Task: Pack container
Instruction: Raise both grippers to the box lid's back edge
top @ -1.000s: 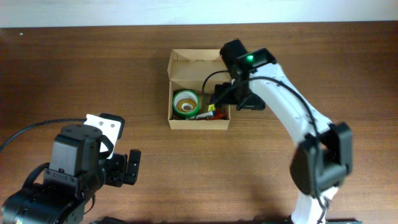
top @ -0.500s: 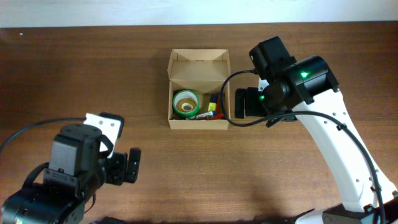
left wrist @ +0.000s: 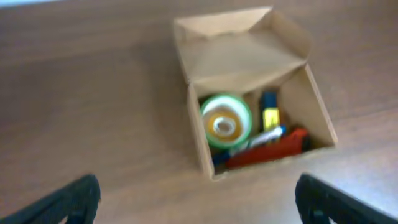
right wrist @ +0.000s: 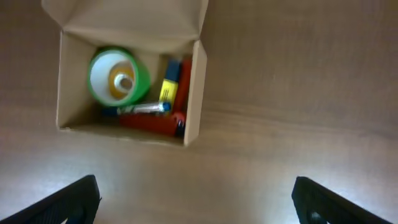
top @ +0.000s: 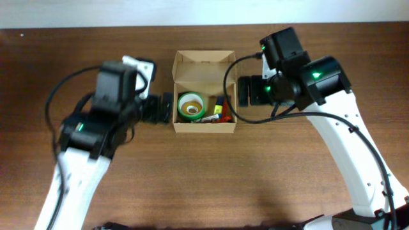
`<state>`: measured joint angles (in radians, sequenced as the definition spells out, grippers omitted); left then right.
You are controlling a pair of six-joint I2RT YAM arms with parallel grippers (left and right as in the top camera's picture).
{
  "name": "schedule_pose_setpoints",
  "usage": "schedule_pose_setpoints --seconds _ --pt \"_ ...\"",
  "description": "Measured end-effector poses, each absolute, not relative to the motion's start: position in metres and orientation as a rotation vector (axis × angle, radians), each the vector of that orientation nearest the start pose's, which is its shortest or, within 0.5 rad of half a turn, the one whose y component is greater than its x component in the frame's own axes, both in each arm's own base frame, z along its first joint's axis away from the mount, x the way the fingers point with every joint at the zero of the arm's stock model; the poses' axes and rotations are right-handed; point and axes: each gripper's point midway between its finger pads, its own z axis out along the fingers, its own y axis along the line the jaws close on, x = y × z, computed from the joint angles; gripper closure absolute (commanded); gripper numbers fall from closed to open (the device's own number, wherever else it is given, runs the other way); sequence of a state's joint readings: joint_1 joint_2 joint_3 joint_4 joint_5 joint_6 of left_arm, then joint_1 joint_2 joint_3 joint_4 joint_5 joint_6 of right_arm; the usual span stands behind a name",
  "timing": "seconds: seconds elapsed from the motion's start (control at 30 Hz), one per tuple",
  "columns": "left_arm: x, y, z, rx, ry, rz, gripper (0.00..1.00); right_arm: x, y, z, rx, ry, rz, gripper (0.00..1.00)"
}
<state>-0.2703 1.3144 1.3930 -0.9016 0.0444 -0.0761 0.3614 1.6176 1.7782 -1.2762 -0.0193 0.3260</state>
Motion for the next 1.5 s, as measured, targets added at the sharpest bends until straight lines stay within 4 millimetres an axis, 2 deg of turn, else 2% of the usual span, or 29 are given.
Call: schedule_pose_setpoints --seconds 0.1,0.2,0.3,0.33,0.43,0.47,0.53,0.63,0.77,0.83,0.93,1.1,1.23,1.37,1.5 --pt "0.389 -0.098 0.25 0.193 2.374 -0.321 0.0 0.368 0.122 0.26 -0.043 2.651 0.257 0.12" --pt "0.436 -0.083 0.235 0.094 2.321 -0.469 0.11 0.399 0.114 0.251 -0.016 2.616 0.32 0.2" --pt "0.468 -0.075 0.195 -0.008 2.375 -0.6 0.38 0.432 0.11 0.217 0.016 2.643 0.381 0.44" --pt "0.481 -0.076 0.18 -0.042 2.405 -0.637 0.5 0.443 0.109 0.203 0.019 2.654 0.396 0.51" --pt "0.509 -0.08 0.154 -0.092 2.443 -0.715 0.7 0.468 0.105 0.17 0.056 2.671 0.461 0.7" --pt "0.517 -0.081 0.147 -0.103 2.452 -0.743 0.82 0.477 0.104 0.158 0.069 2.674 0.49 0.8" --pt "0.534 -0.083 0.129 -0.155 2.47 -0.783 0.98 0.491 0.103 0.129 0.085 2.693 0.541 0.96" --pt "0.54 -0.085 0.096 -0.224 2.524 -0.827 0.99 0.5 0.104 0.096 0.104 2.722 0.607 0.97" --pt "0.54 -0.098 0.045 -0.31 2.582 -0.977 0.98 0.509 0.119 0.069 0.111 2.723 0.75 0.96" --pt "0.542 -0.106 0.035 -0.32 2.573 -1.056 0.98 0.51 0.124 0.057 0.13 2.731 0.807 0.96" --pt "0.543 -0.121 0.035 -0.317 2.559 -1.122 0.99 0.511 0.134 0.044 0.16 2.732 0.909 0.96" --pt "0.544 -0.15 0.046 -0.263 2.525 -1.209 0.99 0.517 0.159 0.046 0.142 2.681 1.037 0.96" --pt "0.547 -0.157 0.058 -0.219 2.473 -1.29 0.98 0.52 0.179 0.063 0.068 2.602 1.181 0.96" --pt "0.556 -0.163 0.085 -0.096 2.346 -1.391 0.99 0.52 0.193 0.083 -0.009 2.514 1.352 0.96" --pt "0.555 -0.161 0.099 -0.049 2.303 -1.471 0.99 0.515 0.197 0.096 -0.054 2.46 1.479 0.96"
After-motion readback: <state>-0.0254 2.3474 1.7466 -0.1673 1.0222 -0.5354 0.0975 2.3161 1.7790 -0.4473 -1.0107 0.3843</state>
